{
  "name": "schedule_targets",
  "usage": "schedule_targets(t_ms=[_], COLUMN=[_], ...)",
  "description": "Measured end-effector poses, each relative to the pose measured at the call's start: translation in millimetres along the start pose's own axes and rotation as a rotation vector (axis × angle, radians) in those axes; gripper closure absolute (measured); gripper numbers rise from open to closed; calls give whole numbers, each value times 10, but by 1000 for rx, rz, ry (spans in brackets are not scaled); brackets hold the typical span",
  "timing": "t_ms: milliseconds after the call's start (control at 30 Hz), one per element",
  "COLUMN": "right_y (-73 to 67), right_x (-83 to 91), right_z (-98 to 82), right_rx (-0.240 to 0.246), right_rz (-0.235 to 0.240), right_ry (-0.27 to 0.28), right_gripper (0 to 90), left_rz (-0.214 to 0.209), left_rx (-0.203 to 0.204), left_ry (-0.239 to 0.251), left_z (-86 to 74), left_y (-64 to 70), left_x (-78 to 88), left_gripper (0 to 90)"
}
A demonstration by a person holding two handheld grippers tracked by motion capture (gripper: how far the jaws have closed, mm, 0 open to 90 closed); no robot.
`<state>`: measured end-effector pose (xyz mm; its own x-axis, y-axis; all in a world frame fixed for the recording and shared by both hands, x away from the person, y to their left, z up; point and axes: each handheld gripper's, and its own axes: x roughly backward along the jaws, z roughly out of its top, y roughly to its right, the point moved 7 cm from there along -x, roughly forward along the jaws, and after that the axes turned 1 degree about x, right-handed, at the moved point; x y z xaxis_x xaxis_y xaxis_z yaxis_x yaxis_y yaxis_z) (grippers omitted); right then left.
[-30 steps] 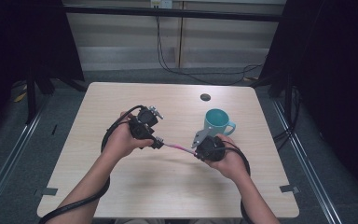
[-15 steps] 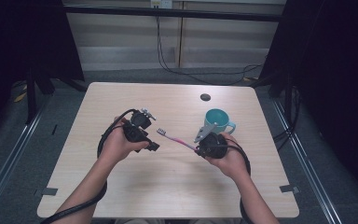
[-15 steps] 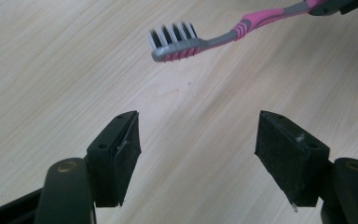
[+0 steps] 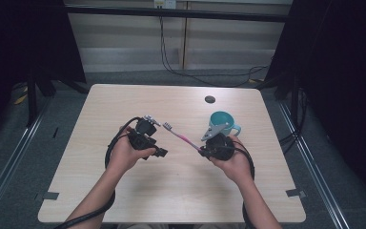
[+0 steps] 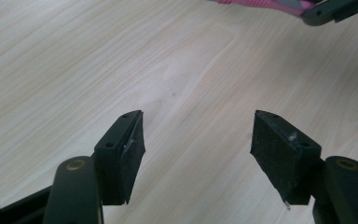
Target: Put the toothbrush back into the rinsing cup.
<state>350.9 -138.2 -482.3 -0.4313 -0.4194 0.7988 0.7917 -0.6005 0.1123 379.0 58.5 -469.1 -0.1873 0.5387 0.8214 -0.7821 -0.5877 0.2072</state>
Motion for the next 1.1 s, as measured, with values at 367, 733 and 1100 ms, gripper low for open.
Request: schedule_targets(t_ms=[367,733,1100], right_y=[-52,-74,-137], right_x=[-23,-68,-114], right_z=[71,84,120], right_rx=[-54,-77,-84], right_rz=[3,14,30], right_ry=[75,99,113], right_gripper=[817,817,817], left_rz=[-36,-56,-79], left_rx=[28,71,93], left_ry=[81,139,168], left_z=[79,148,179], left_y=[66,102,126], left_x=[-23,-44,-89], left_gripper=[358,355,359])
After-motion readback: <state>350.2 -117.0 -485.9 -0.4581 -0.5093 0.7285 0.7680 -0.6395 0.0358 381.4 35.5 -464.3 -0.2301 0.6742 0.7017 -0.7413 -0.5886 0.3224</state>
